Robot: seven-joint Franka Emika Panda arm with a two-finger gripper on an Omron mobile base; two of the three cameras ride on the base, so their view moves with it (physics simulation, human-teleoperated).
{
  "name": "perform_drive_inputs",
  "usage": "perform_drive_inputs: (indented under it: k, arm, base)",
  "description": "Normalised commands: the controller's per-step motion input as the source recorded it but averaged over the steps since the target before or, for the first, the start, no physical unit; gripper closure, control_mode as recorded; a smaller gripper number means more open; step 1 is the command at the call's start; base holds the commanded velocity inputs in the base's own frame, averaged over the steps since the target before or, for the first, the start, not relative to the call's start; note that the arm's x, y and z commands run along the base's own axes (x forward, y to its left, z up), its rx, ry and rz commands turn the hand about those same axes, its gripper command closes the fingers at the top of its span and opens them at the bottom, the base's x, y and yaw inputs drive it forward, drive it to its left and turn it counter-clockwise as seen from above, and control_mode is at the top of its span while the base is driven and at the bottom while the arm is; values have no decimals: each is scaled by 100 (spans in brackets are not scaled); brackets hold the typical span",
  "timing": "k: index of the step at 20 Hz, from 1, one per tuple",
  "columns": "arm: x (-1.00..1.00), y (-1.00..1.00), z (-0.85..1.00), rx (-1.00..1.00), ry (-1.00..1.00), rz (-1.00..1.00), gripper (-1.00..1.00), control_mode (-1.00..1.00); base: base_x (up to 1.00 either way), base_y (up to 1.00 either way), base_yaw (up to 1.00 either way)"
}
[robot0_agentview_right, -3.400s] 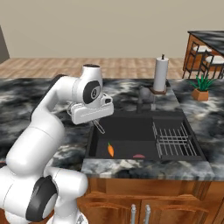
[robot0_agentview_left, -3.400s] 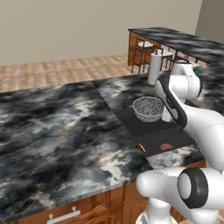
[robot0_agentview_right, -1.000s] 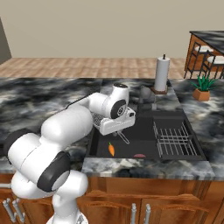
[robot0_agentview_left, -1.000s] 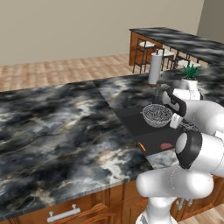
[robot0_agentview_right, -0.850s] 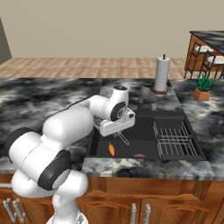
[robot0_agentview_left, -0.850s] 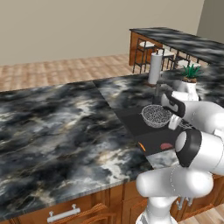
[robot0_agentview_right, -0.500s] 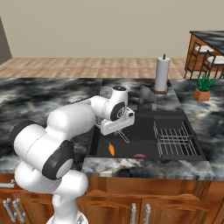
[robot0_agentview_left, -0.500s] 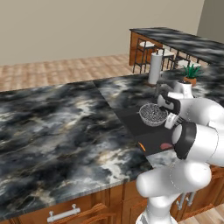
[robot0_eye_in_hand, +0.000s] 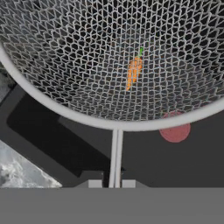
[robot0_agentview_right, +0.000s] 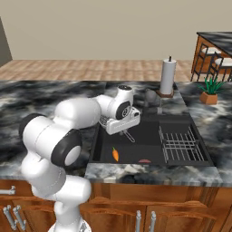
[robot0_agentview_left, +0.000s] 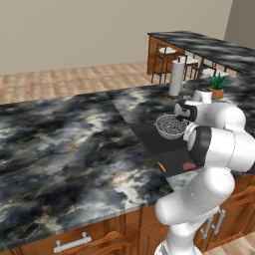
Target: Pick the teapot and strainer and place them in the sink. Then turn on the water.
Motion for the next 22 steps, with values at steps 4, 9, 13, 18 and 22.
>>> perform_drive_inputs:
  k: [4,9,13,18,22]
  arm:
    - [10,0,-3,0,0,0,100,-100]
    - [13,0,-35,0,0,0,100,-100]
    - [25,0,-43,0,0,0,100,-100]
    - [21,0,-44,0,0,0,100,-100]
    - [13,0,-26,0,2,0,100,-100]
  base:
    - [0,0,0]
    - [0,0,0]
    - [0,0,0]
    - [0,0,0]
    - [0,0,0]
